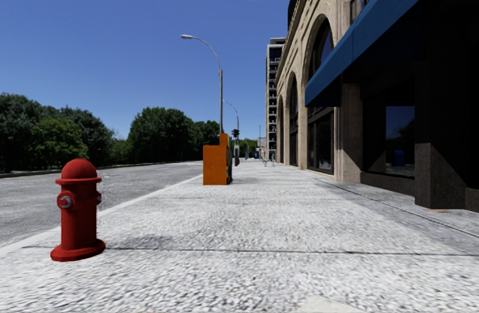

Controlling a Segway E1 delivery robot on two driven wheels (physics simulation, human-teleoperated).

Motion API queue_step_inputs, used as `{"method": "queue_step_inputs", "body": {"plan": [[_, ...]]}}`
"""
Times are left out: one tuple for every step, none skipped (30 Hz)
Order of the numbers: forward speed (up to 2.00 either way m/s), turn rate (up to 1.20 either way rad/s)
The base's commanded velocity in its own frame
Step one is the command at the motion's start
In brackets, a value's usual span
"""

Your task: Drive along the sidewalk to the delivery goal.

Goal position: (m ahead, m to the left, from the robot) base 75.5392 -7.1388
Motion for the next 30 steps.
{"method": "queue_step_inputs", "body": {"plan": [[2.00,-0.41],[2.00,-0.41],[2.00,-0.41],[2.00,-0.41],[2.00,-0.41],[2.00,-0.38],[2.00,-0.21],[2.00,-0.21],[2.00,-0.13],[2.00,-0.08],[2.00,-0.06],[2.00,-0.06],[2.00,0.00],[2.00,0.00],[2.00,0.00],[2.00,0.00],[2.00,0.00],[2.00,0.00],[2.00,0.00],[2.00,0.00],[2.00,0.00],[2.00,0.00],[2.00,0.00],[2.00,0.00],[2.00,0.00],[2.00,0.00],[2.00,0.00],[2.00,0.00],[2.00,0.00],[2.00,0.00]]}}
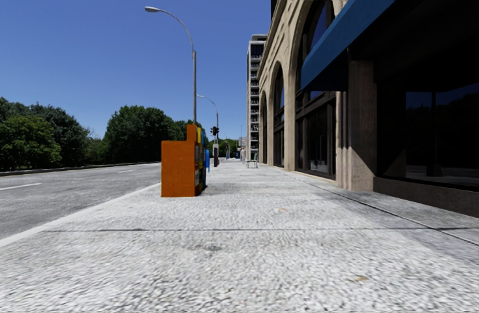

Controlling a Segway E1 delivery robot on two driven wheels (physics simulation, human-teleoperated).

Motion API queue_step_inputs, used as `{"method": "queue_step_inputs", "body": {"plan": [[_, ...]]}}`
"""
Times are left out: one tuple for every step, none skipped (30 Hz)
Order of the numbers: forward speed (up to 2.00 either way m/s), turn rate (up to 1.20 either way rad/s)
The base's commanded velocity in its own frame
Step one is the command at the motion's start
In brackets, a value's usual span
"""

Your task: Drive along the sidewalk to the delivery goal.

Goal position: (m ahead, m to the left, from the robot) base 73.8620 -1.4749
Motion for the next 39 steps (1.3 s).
{"method": "queue_step_inputs", "body": {"plan": [[2.00,0.00],[2.00,0.00],[2.00,0.00],[2.00,0.00],[2.00,0.00],[2.00,0.00],[2.00,0.00],[2.00,0.00],[2.00,0.00],[2.00,0.00],[2.00,0.00],[2.00,0.00],[2.00,0.00],[2.00,0.00],[2.00,0.00],[2.00,0.00],[2.00,0.00],[2.00,0.00],[2.00,0.00],[2.00,0.00],[2.00,0.00],[2.00,0.00],[2.00,0.00],[2.00,0.00],[2.00,0.00],[2.00,0.00],[2.00,0.00],[2.00,0.00],[2.00,0.00],[2.00,0.00],[2.00,0.00],[2.00,0.00],[2.00,0.00],[2.00,0.00],[2.00,0.00],[2.00,0.00],[2.00,0.00],[2.00,0.00],[2.00,0.00]]}}
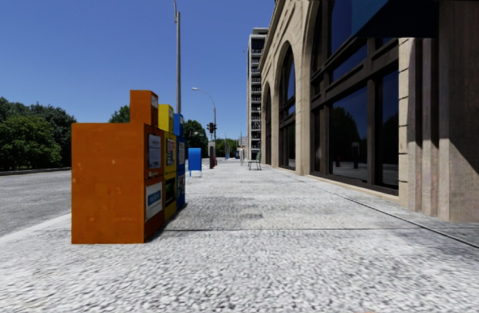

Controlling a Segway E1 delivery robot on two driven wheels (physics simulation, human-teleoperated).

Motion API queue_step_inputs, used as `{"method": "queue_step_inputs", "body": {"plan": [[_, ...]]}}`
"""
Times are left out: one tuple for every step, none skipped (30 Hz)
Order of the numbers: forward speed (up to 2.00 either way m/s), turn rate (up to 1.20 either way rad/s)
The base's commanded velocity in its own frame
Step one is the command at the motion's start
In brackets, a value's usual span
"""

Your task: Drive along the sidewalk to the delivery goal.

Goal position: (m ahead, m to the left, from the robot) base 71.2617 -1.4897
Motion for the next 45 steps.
{"method": "queue_step_inputs", "body": {"plan": [[2.00,0.00],[2.00,0.00],[2.00,0.00],[2.00,0.00],[2.00,0.00],[2.00,0.00],[2.00,0.00],[2.00,0.00],[2.00,0.00],[2.00,0.00],[2.00,0.00],[2.00,0.00],[2.00,0.00],[2.00,0.00],[2.00,0.00],[2.00,0.00],[2.00,0.00],[2.00,0.00],[2.00,0.00],[2.00,0.00],[2.00,0.00],[2.00,0.00],[2.00,0.00],[2.00,0.00],[2.00,0.00],[2.00,0.00],[2.00,0.00],[2.00,0.00],[2.00,0.00],[2.00,0.00],[2.00,0.00],[2.00,0.00],[2.00,0.00],[2.00,0.00],[2.00,0.00],[2.00,0.00],[2.00,0.00],[2.00,0.00],[2.00,0.00],[2.00,0.00],[2.00,0.00],[2.00,0.00],[2.00,0.00],[2.00,0.00],[2.00,0.00]]}}
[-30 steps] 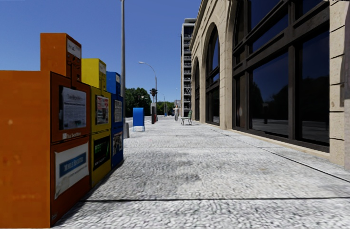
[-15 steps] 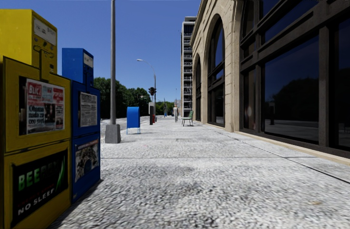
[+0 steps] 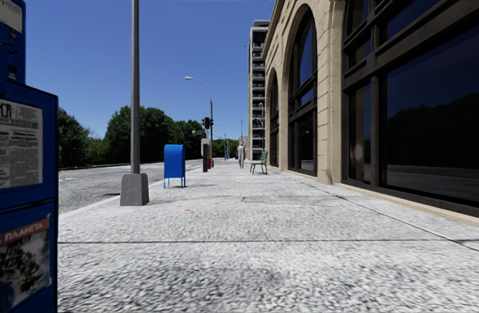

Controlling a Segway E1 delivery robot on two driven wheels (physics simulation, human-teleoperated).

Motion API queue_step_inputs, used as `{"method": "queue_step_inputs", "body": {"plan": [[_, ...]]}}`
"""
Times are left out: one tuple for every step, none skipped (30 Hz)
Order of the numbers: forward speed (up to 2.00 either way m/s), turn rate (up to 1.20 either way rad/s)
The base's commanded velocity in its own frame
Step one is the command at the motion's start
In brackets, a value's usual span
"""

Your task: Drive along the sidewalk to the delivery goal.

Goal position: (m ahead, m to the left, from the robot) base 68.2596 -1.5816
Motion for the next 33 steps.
{"method": "queue_step_inputs", "body": {"plan": [[2.00,0.00],[2.00,0.00],[2.00,0.00],[2.00,0.00],[2.00,0.00],[2.00,0.00],[2.00,0.00],[2.00,0.00],[2.00,0.00],[2.00,0.00],[2.00,0.00],[2.00,0.00],[2.00,0.00],[2.00,0.00],[2.00,0.00],[2.00,0.00],[2.00,0.00],[2.00,0.00],[2.00,0.00],[2.00,0.00],[2.00,0.00],[2.00,0.00],[2.00,0.00],[2.00,0.00],[2.00,0.00],[2.00,0.00],[2.00,0.00],[2.00,0.00],[2.00,0.00],[2.00,0.00],[2.00,0.00],[2.00,0.00],[2.00,0.00]]}}
